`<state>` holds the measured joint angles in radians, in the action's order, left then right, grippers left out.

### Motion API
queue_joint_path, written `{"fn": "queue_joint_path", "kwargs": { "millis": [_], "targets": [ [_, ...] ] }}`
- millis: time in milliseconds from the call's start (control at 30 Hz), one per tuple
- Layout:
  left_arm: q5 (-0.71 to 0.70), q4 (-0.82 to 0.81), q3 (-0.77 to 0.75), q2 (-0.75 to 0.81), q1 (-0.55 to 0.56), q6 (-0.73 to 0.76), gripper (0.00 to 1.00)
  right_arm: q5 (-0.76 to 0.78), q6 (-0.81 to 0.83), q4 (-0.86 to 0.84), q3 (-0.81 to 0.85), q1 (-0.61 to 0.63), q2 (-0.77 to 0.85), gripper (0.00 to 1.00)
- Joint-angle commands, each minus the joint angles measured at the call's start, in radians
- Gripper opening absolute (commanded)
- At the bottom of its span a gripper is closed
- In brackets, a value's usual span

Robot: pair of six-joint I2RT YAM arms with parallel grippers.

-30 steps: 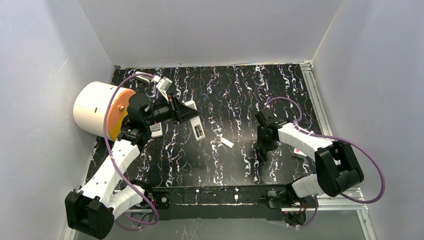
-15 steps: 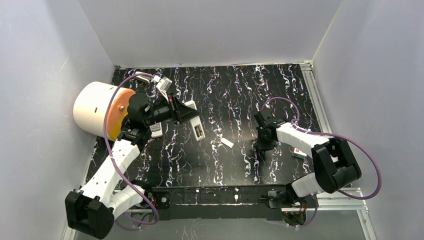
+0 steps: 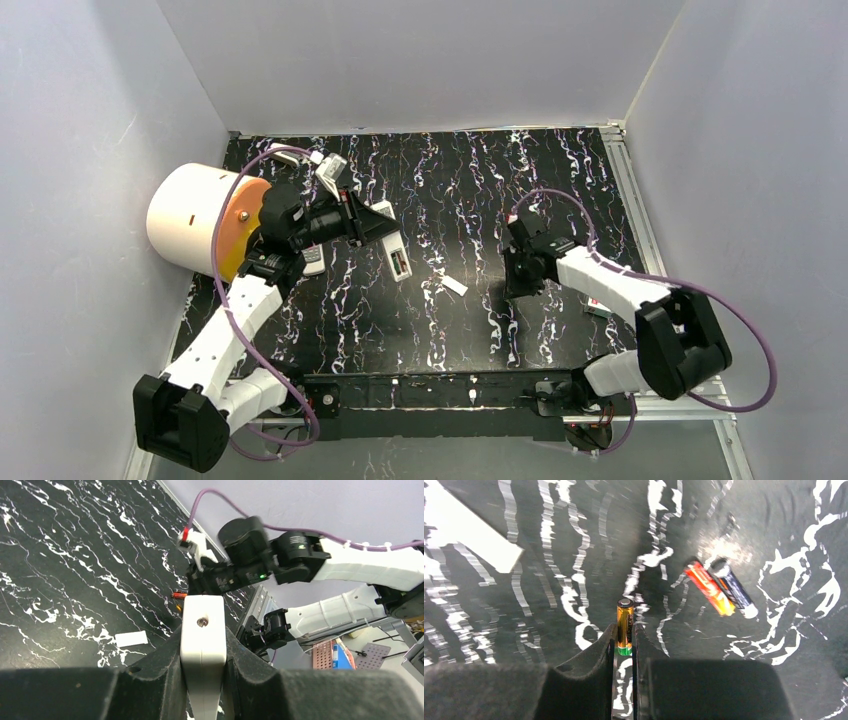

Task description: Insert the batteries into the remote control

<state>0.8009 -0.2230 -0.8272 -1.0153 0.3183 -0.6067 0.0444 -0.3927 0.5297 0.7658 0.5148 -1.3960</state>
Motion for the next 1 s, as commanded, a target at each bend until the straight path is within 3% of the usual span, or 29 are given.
{"fn": "queue_joint_path", "kwargs": {
  "millis": [0,533,967],
  "targets": [
    [0.001,-0.001,-0.009,-0.037,0.003,-0.043,0.00,-0.144,-0.023,-0.026,0.120,0.002,0.102,0.15],
    [-0.036,-0.099,-0.114,-0.440,0.087,-0.359,0.00,-0.382,-0.172,-0.033,0.341,0.048,0.158,0.16],
    [0.019,-0.225,-0.104,-0.554,0.095,-0.438,0.00,-0.329,-0.215,-0.056,0.437,0.230,0.019,0.16]
  ]
}}
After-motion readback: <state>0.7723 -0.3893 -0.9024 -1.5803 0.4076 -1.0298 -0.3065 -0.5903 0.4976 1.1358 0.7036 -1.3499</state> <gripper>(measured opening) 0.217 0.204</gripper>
